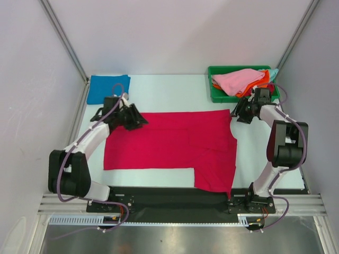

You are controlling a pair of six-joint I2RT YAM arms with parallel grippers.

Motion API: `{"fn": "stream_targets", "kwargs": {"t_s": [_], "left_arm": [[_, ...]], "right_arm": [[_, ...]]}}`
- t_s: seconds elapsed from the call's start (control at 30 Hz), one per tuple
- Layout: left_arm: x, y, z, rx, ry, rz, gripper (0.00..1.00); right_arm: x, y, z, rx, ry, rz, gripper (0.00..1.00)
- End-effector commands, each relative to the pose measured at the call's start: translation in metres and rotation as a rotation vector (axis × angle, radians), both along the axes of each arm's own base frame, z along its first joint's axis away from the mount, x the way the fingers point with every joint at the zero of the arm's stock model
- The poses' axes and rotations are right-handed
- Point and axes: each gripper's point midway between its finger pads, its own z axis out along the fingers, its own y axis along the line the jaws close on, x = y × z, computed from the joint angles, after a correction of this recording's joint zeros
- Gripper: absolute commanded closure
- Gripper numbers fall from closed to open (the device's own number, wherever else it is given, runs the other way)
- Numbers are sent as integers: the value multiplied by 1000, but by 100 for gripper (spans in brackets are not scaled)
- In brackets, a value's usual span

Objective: Fold and stack the t-shirts
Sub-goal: Fold the tshirt

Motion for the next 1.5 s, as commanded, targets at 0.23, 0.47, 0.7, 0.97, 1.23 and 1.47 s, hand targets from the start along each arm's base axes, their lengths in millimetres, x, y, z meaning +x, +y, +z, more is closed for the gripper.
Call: {"fn": "stream_targets", "kwargs": {"t_s": [0.23,0.47,0.7,0.97,1.23,1.47], "left_arm": [[-14,82,-9,70,39,145,52],[2,93,-11,36,41,195,51],[7,91,-12,6,43,212,51],[-25,102,-36,27,133,371,50],[-62,120,-58,97,245,533,52],[-103,159,-66,265,354,765,52]], "right_arm": [[61,-5,-16,0,-106,22,57],[68,-6,-35,6,-59,20,63],[66,-7,-49,23,-22,23,77],[56,-31,-66,-66,36,-88,100],[63,-61,-55,-260,140,-130,90],[24,-71,9,-443,178,-188,36]]}}
